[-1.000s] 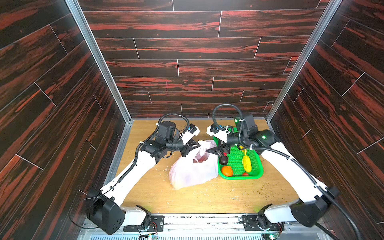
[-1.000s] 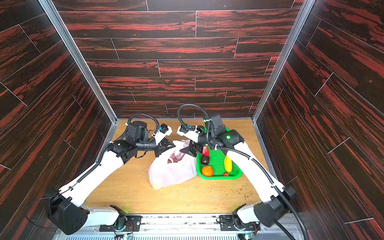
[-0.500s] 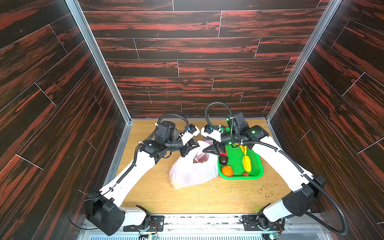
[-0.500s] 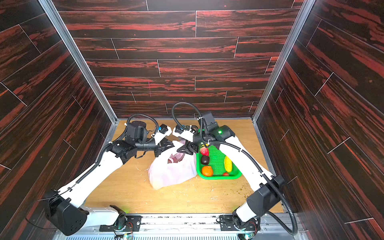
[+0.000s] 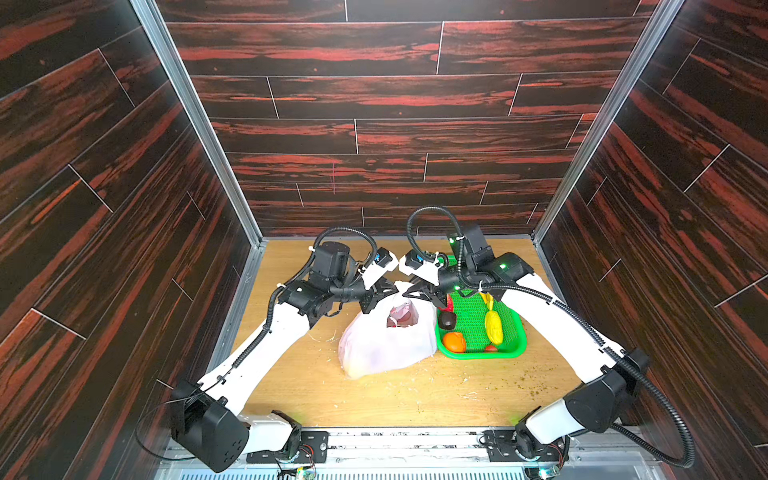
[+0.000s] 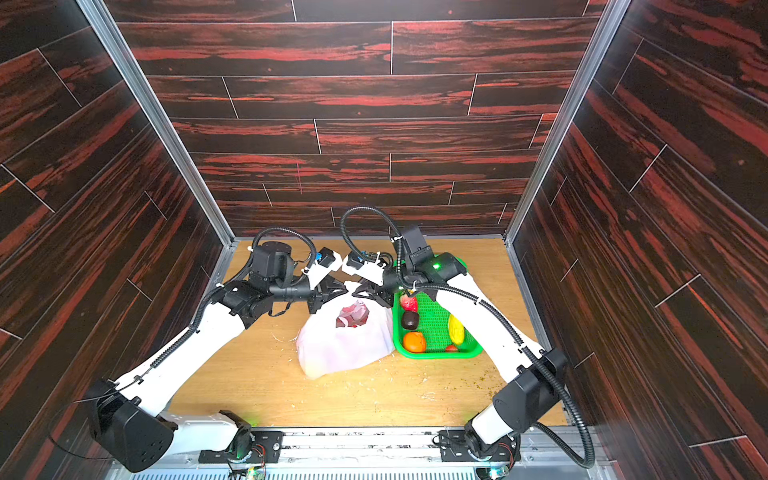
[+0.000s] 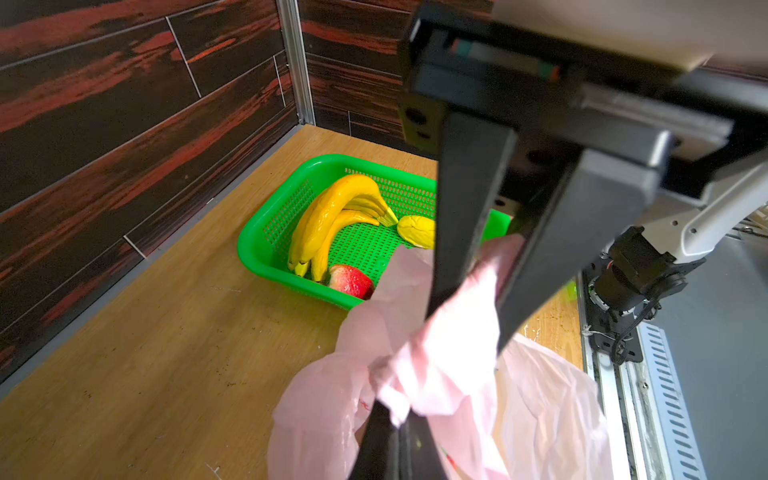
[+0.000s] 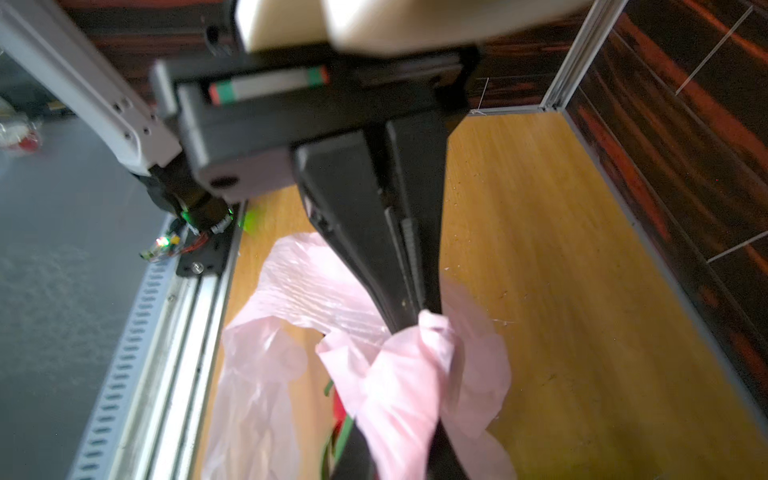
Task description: Place the fake fruits into the plastic bag and tie a complex knot
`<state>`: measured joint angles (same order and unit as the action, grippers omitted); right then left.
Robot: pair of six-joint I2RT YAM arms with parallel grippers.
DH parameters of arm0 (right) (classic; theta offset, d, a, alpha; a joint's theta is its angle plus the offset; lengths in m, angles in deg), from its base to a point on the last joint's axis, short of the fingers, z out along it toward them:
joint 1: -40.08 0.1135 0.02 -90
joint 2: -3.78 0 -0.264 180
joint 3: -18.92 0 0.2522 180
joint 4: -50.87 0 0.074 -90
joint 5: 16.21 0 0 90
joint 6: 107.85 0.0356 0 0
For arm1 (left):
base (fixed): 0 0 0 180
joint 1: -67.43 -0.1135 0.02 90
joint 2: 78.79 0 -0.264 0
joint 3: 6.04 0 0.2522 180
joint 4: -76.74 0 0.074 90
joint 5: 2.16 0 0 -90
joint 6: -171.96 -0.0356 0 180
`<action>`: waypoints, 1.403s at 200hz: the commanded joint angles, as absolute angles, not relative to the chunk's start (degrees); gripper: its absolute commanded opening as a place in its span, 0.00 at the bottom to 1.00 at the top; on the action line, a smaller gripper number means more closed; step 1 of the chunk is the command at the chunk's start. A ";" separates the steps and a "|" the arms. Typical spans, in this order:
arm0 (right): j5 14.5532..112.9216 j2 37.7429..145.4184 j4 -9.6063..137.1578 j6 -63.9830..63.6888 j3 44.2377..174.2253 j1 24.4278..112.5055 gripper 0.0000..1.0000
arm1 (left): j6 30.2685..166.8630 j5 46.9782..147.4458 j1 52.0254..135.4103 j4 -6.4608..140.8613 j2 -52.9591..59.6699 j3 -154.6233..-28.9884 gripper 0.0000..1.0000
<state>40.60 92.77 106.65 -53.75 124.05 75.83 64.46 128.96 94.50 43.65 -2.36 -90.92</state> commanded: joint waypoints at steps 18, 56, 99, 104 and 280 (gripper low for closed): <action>41.64 92.03 104.59 -53.89 121.45 76.50 0.00 | 65.76 126.35 94.59 45.25 -6.45 -90.32 0.07; 43.09 88.51 99.21 -53.24 118.76 76.55 0.00 | 68.73 121.77 94.41 47.70 -9.91 -84.94 0.37; 44.18 86.25 96.13 -52.92 116.47 76.52 0.00 | 72.73 120.45 94.33 52.88 -11.56 -80.46 0.60; 44.17 85.99 95.81 -52.92 116.24 76.51 0.00 | 72.74 120.41 94.32 52.90 -11.35 -80.29 0.61; 70.56 80.41 65.66 -48.38 96.02 80.18 0.00 | 83.59 122.30 94.36 60.31 -10.85 -78.81 0.00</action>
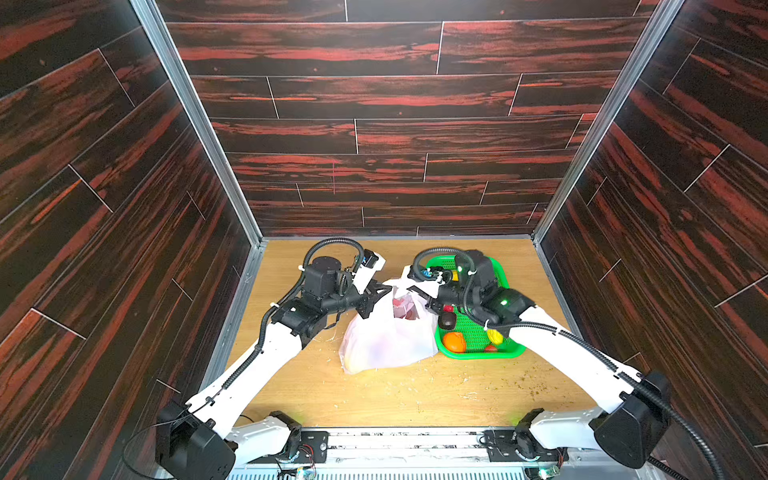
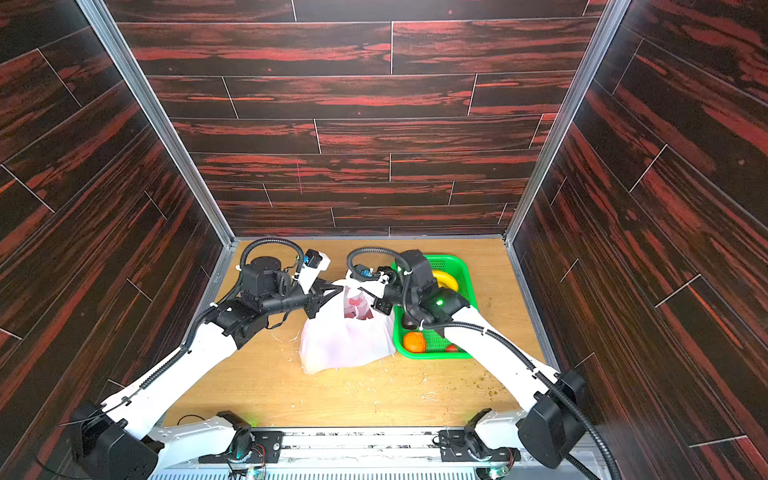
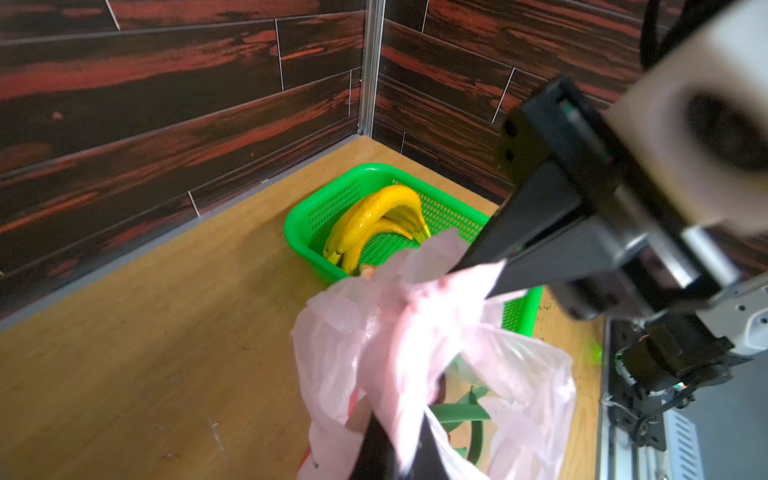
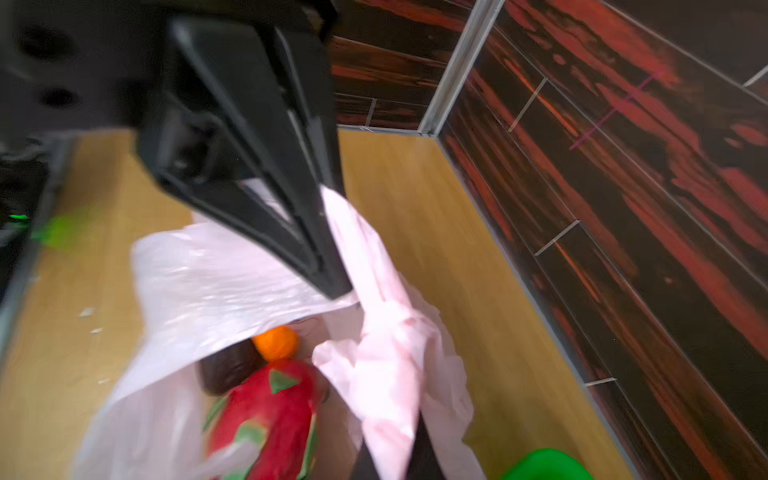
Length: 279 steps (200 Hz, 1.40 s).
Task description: Place the fake fruits into the plastic bag and tie a complex knot
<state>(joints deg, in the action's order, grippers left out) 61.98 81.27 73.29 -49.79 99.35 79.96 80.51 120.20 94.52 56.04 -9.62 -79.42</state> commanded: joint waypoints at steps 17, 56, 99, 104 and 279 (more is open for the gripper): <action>73.50 80.96 60.63 -47.18 93.93 80.68 0.00 | 84.37 122.69 94.35 61.17 -10.72 -78.34 0.00; 77.18 81.55 53.77 -44.21 92.12 81.26 0.00 | 84.19 121.93 94.32 61.22 -10.94 -78.03 0.00; 79.10 83.31 49.92 -42.69 90.79 82.34 0.00 | 85.29 122.48 94.32 62.09 -10.76 -77.73 0.00; 79.34 83.45 49.43 -42.52 90.57 82.43 0.00 | 85.52 122.56 94.32 62.26 -10.76 -77.68 0.00; 80.75 88.35 36.74 -35.26 87.33 84.51 0.00 | 95.03 115.42 82.51 66.51 -19.08 -71.63 0.36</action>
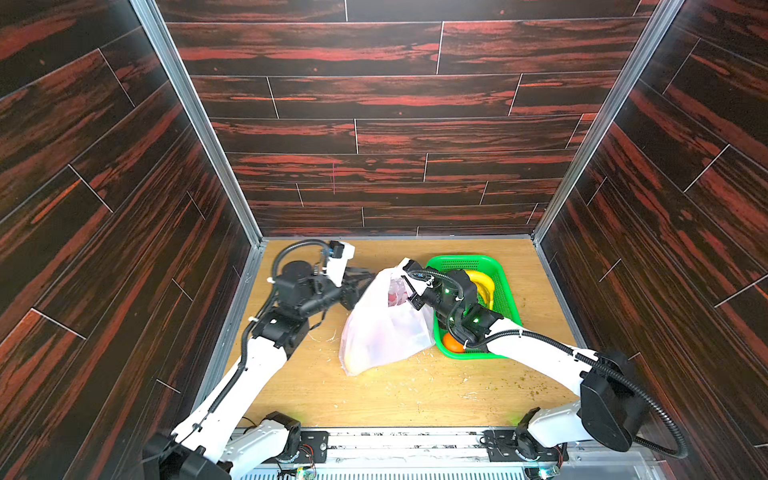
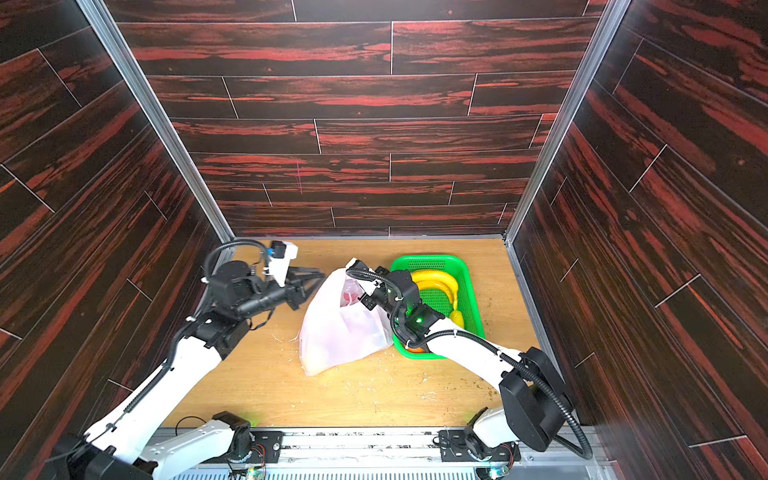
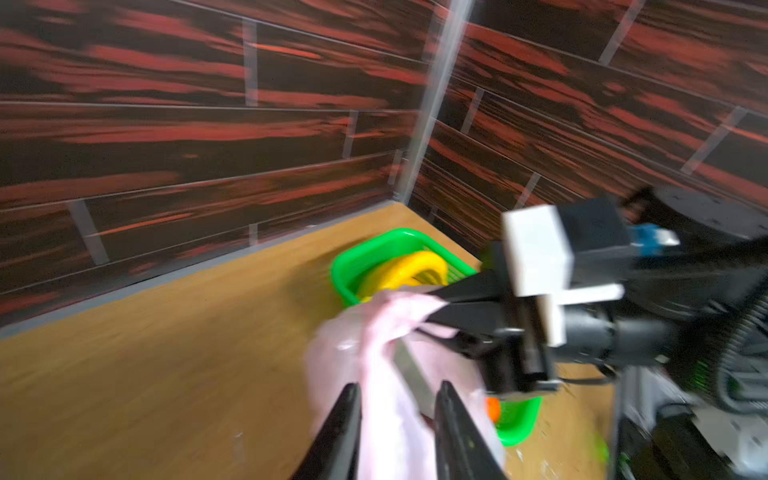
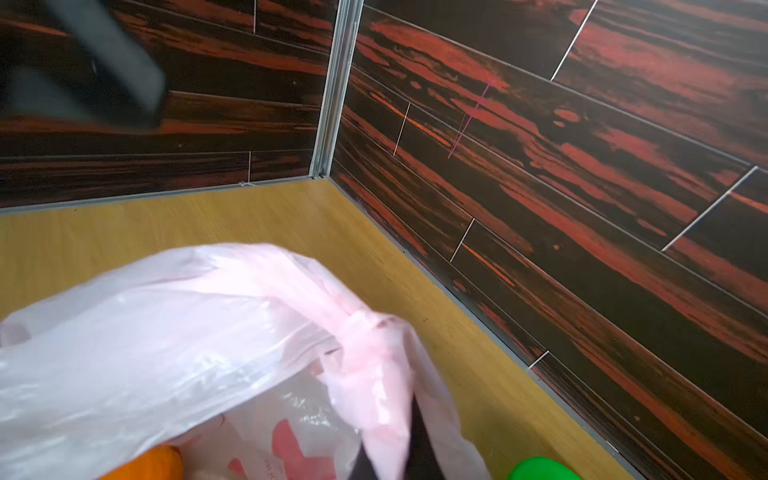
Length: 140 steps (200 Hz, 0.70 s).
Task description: Place the fake fruits into the plastic bag and tie a complex knot
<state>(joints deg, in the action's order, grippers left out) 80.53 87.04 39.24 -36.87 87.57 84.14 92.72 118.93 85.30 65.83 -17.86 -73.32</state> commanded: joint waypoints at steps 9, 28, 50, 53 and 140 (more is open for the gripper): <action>80.52 88.40 36.92 -35.20 87.42 84.51 0.00 | 95.06 114.47 81.46 66.50 -18.62 -71.26 0.37; 80.78 88.42 37.12 -35.27 87.52 84.81 0.00 | 93.65 113.82 80.25 66.70 -16.71 -70.98 0.37; 81.31 88.29 37.20 -35.50 87.42 84.89 0.00 | 91.44 115.11 80.01 69.27 -13.71 -70.67 0.39; 81.42 88.32 37.20 -35.49 87.43 84.91 0.00 | 91.19 115.43 80.00 69.76 -13.22 -70.65 0.40; 81.34 87.72 38.30 -35.16 87.22 84.92 0.00 | 84.15 130.20 79.61 89.36 -1.57 -67.80 0.50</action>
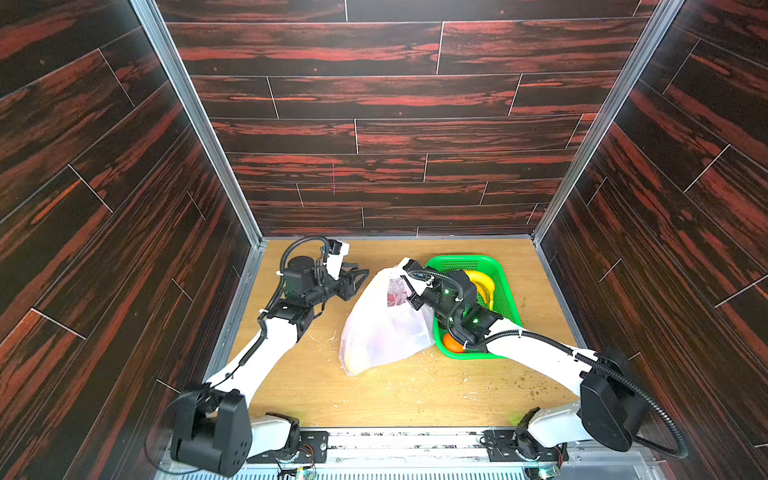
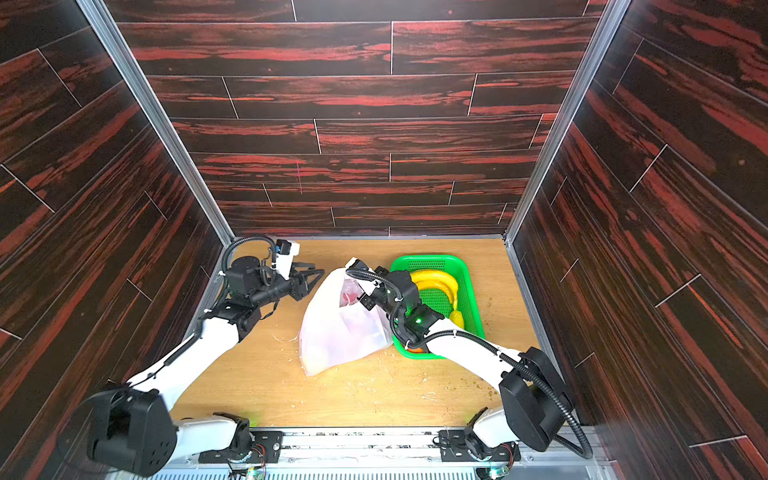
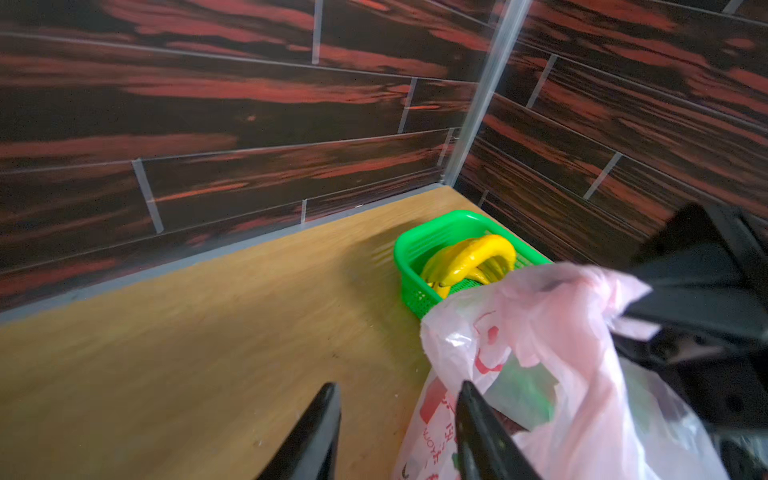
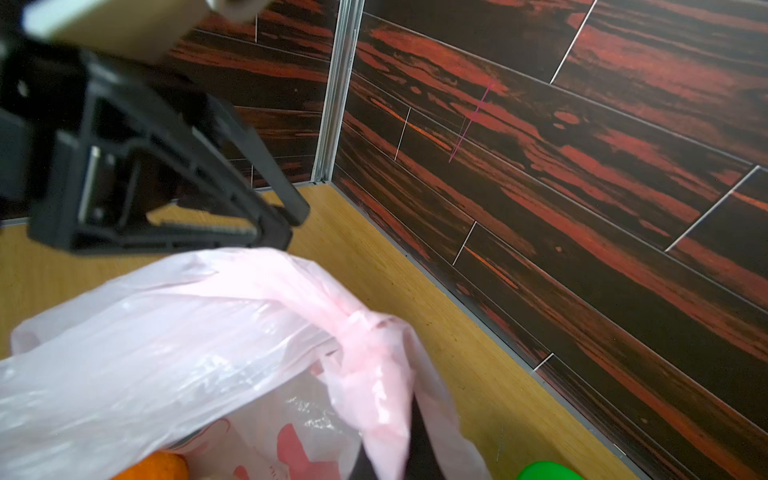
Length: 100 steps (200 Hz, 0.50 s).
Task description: Place the fake fruits into the plastic bag and tie a complex knot
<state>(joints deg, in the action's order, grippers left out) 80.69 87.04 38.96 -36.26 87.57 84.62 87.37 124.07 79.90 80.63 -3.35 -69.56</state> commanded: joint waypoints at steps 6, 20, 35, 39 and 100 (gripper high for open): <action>81.47 87.63 38.27 -35.11 87.21 84.93 0.00 | 83.98 131.64 79.63 89.90 -0.80 -67.91 0.50; 81.77 87.63 37.92 -35.27 87.17 84.98 0.00 | 84.18 135.00 79.62 89.95 1.07 -68.84 0.51; 82.09 87.40 37.63 -35.32 86.93 84.91 0.00 | 85.78 137.19 79.82 91.51 2.70 -69.31 0.50; 82.05 87.37 37.49 -35.25 86.82 84.91 0.00 | 86.03 137.69 79.85 92.19 3.07 -69.22 0.50; 79.96 86.71 39.18 -35.44 86.62 84.91 0.00 | 82.65 141.13 81.89 88.76 5.10 -69.89 0.51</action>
<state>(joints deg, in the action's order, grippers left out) 80.64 87.02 38.98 -36.00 87.51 84.62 85.53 137.58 80.90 89.90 4.52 -68.47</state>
